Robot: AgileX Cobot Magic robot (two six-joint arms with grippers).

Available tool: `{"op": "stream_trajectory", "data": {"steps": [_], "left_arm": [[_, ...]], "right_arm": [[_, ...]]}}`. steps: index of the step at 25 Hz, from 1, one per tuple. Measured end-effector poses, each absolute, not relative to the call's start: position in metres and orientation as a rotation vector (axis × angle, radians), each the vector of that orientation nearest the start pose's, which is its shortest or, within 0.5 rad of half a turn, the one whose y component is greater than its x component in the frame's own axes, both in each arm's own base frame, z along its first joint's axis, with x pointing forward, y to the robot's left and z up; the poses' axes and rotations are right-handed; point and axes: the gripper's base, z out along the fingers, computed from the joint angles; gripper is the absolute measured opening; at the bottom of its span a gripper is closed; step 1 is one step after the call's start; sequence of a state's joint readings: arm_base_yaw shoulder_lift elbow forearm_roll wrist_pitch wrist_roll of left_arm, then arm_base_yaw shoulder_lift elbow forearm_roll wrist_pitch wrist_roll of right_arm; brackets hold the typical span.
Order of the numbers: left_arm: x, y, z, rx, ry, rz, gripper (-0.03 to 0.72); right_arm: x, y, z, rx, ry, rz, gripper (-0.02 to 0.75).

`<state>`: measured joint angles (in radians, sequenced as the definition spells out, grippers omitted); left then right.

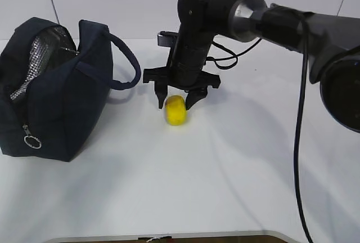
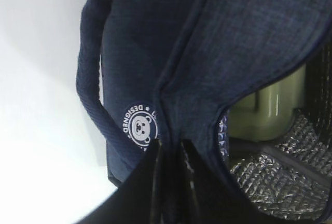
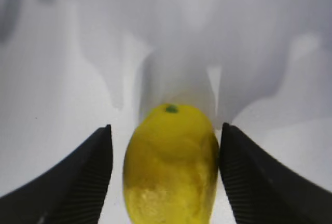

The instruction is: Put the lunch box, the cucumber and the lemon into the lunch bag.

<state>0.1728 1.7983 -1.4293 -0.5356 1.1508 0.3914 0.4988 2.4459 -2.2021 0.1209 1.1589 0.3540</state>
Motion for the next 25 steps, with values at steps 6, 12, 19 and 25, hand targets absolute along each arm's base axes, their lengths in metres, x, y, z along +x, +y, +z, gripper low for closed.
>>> {"op": "stream_trajectory", "data": {"steps": [6,12,19,25], "left_arm": [[0.366,0.021,0.262,0.042,2.802,-0.639,0.008],[0.366,0.021,0.262,0.042,2.802,-0.639,0.008],[0.366,0.021,0.262,0.042,2.802,-0.639,0.008],[0.366,0.021,0.262,0.044,2.804,-0.634,0.008]], "right_arm": [[0.447,0.255,0.169,-0.165,2.944,0.303,0.466],[0.445,0.253,0.169,-0.19,2.978,0.283,0.371],[0.445,0.254,0.175,-0.25,2.963,0.283,0.343],[0.453,0.261,0.212,-0.292,2.845,0.383,0.34]]}}
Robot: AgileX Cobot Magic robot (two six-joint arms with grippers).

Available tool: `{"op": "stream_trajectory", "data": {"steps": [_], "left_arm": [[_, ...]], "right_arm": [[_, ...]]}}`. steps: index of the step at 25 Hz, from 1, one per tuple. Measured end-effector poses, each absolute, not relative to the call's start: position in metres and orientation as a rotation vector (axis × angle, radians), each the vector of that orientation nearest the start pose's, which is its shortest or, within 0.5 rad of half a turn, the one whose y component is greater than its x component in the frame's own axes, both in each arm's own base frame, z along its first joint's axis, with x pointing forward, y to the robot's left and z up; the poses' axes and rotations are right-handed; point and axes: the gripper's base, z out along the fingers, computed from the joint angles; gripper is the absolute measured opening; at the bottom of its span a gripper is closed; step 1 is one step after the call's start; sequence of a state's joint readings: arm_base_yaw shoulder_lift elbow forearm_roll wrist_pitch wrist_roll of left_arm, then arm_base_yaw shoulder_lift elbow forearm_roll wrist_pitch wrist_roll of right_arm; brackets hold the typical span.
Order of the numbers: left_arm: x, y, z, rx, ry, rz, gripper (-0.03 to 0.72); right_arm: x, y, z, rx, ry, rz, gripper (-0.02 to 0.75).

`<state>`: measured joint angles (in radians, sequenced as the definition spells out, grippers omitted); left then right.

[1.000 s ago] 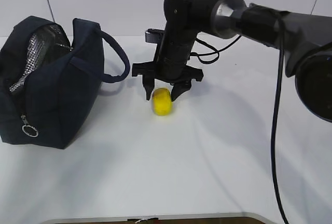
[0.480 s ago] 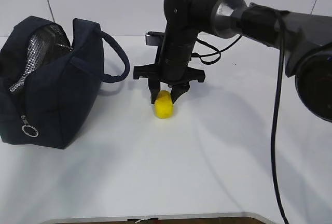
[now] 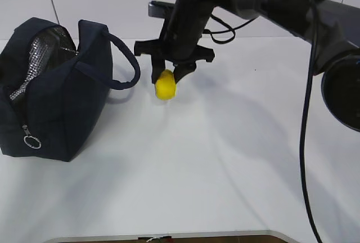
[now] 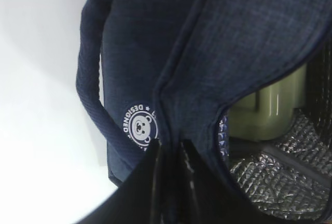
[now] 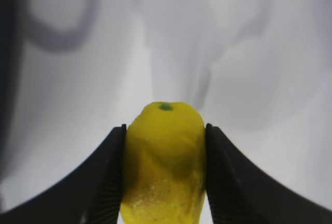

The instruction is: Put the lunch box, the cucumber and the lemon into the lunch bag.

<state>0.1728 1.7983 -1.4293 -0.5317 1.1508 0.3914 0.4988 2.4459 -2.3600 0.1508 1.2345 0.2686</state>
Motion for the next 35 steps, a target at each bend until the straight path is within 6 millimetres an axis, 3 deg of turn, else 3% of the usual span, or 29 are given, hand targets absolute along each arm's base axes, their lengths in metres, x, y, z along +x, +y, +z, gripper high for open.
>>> {"op": "stream_trajectory", "data": {"steps": [9,12,15,20,27,32,35], "left_arm": [[0.366,0.021,0.262,0.045,2.805,-0.631,0.008],[0.366,0.021,0.262,0.045,2.805,-0.631,0.008],[0.366,0.021,0.262,0.045,2.805,-0.631,0.008],[0.366,0.02,0.262,0.04,2.8,-0.644,0.008],[0.366,0.017,0.264,0.024,2.79,-0.705,0.008],[0.365,0.016,0.264,0.025,2.794,-0.72,0.008],[0.365,0.016,0.264,0.023,2.792,-0.729,0.008]], "right_arm": [[0.451,0.263,0.299,-0.304,2.59,0.531,0.34],[0.442,0.27,0.326,-0.334,2.515,0.696,0.34],[0.433,0.279,0.339,-0.38,2.479,0.887,0.339],[0.426,0.299,0.335,-0.409,2.453,1.072,0.339],[0.423,0.344,0.3,-0.47,2.403,1.14,0.339],[0.43,0.356,0.274,-0.432,2.403,1.149,0.347],[0.432,0.357,0.264,-0.409,2.429,1.15,0.389]]}}
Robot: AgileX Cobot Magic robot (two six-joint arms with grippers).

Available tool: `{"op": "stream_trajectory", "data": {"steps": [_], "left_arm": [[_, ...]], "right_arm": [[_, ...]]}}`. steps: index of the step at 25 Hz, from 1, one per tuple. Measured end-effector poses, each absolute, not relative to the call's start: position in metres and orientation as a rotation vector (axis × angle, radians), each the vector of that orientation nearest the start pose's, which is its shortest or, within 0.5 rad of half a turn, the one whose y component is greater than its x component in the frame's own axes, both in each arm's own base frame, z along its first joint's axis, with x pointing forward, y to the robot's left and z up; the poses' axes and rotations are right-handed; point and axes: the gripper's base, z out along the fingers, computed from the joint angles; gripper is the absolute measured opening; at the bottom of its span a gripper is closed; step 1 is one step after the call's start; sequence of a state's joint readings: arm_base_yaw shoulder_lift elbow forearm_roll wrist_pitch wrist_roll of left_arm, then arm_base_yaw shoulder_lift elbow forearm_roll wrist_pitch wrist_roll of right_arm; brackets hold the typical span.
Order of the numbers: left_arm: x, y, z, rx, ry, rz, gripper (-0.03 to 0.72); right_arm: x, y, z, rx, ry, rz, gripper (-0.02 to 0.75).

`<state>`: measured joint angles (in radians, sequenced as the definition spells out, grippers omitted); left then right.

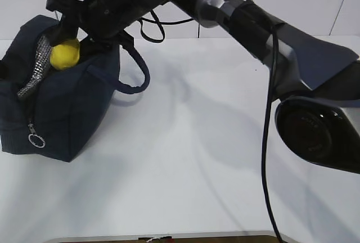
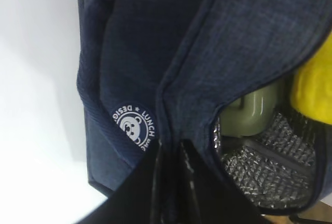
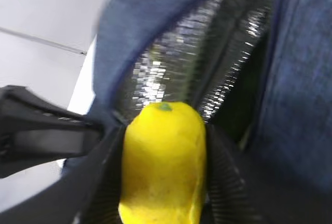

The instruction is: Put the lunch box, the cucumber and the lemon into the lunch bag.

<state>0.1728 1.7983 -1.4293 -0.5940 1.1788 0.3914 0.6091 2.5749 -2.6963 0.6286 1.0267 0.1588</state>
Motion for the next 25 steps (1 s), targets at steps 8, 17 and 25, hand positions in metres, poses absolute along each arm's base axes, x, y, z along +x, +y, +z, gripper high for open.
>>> {"op": "stream_trajectory", "data": {"steps": [8,17,25], "left_arm": [[0.365,0.015,0.265,0.021,2.79,-0.739,0.008],[0.365,0.015,0.265,0.021,2.79,-0.739,0.008],[0.365,0.015,0.265,0.021,2.79,-0.739,0.008]], "right_arm": [[0.432,0.358,0.265,-0.394,2.424,1.183,0.554],[0.423,0.362,0.27,-0.59,2.354,1.288,0.557],[0.414,0.352,0.296,-0.723,2.32,1.18,0.559]]}}
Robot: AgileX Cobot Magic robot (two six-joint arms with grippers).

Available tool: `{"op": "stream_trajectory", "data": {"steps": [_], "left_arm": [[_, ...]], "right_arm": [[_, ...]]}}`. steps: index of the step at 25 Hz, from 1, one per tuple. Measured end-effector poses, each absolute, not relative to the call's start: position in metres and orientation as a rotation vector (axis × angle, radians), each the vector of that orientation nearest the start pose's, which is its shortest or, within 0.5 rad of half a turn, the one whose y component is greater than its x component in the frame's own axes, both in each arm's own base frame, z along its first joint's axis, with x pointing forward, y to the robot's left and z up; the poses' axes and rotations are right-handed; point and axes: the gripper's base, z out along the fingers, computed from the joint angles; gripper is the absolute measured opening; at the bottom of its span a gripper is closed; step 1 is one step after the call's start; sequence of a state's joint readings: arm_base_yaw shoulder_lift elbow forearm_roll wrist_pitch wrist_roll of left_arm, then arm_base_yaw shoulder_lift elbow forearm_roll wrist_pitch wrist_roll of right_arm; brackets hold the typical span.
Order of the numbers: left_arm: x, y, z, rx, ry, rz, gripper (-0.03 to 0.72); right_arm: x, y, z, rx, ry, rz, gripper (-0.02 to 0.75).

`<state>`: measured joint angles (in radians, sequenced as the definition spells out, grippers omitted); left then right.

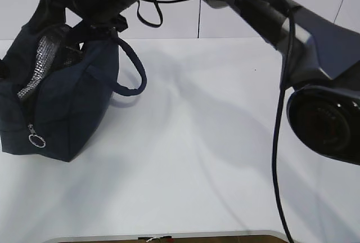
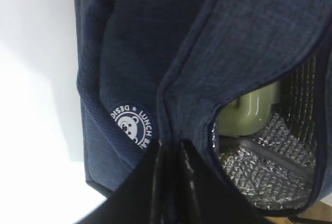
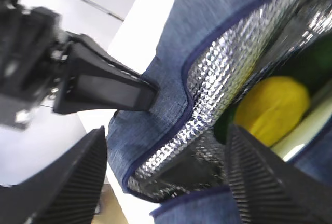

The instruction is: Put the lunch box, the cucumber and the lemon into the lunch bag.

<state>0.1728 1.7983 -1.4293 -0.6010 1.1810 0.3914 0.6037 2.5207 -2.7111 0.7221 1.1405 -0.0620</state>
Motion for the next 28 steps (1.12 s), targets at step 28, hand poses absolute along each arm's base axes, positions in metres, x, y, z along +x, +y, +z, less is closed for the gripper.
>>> {"op": "stream_trajectory", "data": {"steps": [28], "left_arm": [[0.364,0.015,0.265,0.032,2.789,-0.736,0.008]], "right_arm": [[0.412,0.33,0.319,-0.625,2.393,0.499,0.563]]}}
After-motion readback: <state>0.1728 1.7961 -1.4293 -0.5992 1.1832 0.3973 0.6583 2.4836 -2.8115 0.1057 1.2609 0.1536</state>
